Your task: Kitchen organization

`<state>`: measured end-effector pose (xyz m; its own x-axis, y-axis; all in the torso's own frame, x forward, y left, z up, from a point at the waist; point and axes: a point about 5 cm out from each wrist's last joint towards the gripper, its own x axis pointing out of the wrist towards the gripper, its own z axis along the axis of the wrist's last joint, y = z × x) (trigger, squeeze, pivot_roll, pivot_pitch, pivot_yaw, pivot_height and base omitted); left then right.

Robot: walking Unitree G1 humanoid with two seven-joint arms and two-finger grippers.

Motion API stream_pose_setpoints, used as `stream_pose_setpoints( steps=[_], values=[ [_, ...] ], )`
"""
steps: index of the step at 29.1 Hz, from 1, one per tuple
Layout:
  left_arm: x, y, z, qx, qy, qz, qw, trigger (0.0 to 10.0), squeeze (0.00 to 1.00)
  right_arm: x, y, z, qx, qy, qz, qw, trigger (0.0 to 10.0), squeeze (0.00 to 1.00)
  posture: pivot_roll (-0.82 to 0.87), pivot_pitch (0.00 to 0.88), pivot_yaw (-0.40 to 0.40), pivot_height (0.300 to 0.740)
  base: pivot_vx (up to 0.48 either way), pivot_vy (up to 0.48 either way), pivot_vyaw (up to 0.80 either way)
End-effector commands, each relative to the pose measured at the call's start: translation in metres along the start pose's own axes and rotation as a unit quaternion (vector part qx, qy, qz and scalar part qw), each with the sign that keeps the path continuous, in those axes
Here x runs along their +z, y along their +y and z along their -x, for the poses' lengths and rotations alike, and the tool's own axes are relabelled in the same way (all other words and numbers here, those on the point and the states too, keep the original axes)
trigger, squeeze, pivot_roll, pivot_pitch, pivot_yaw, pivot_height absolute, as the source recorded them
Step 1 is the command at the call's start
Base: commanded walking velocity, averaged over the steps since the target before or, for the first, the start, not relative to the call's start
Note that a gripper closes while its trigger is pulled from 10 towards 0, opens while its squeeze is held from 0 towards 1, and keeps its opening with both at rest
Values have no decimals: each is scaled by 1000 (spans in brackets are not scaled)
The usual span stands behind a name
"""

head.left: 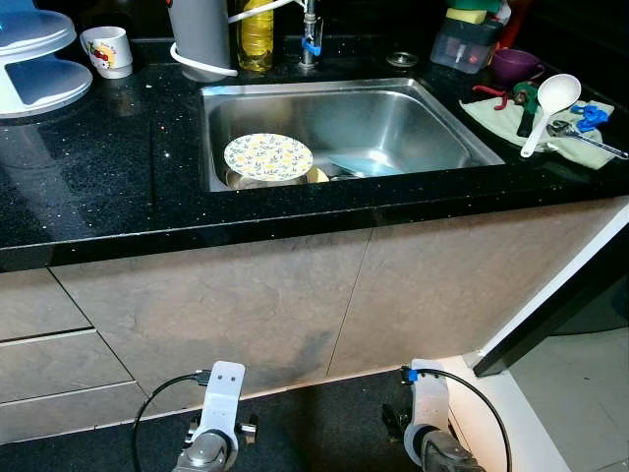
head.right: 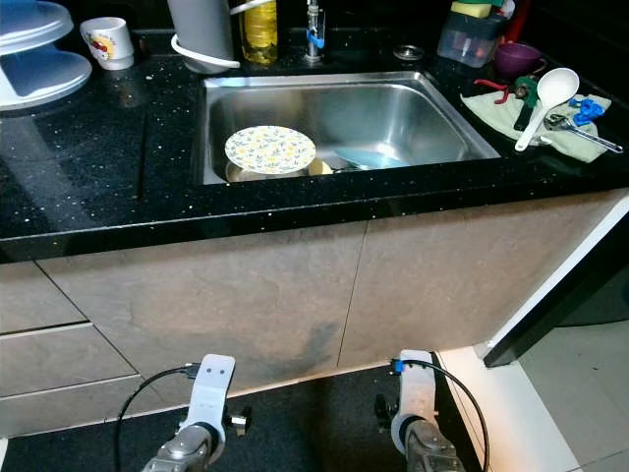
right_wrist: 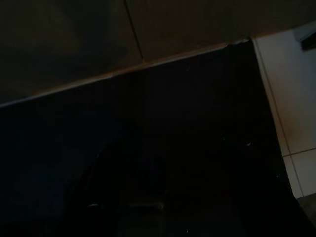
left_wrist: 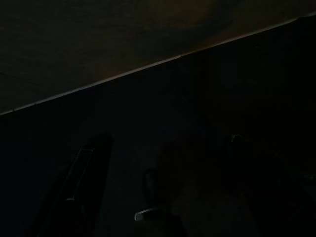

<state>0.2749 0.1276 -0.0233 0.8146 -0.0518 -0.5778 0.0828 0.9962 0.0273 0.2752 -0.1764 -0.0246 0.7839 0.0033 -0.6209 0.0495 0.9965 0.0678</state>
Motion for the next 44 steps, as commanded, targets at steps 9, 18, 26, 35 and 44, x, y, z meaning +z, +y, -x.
stream_pose_setpoints(
  steps=[9,18,26,35,44],
  values=[
    [-20,-7,4,-4,36,10,999,10000,0,-15,1,2,-3,28,-19,999,10000,0,-115,157,-38,740,0,0,0],
    [-26,12,9,14,19,-14,1000,10000,0,-16,10,1,26,40,-16,999,10000,0,-101,136,-37,740,0,0,0],
    [-21,41,13,57,-16,6,998,10000,0,-12,10,1,40,21,-40,998,10000,0,-96,144,-34,740,0,0,0],
    [-14,45,16,69,-44,17,996,10000,0,5,19,-2,77,-9,-31,996,10000,0,-22,151,-100,740,0,0,0],
    [-8,33,21,54,-64,11,996,10000,0,21,26,-3,114,-35,-13,993,10000,0,98,155,-149,740,0,0,0]
  ],
)
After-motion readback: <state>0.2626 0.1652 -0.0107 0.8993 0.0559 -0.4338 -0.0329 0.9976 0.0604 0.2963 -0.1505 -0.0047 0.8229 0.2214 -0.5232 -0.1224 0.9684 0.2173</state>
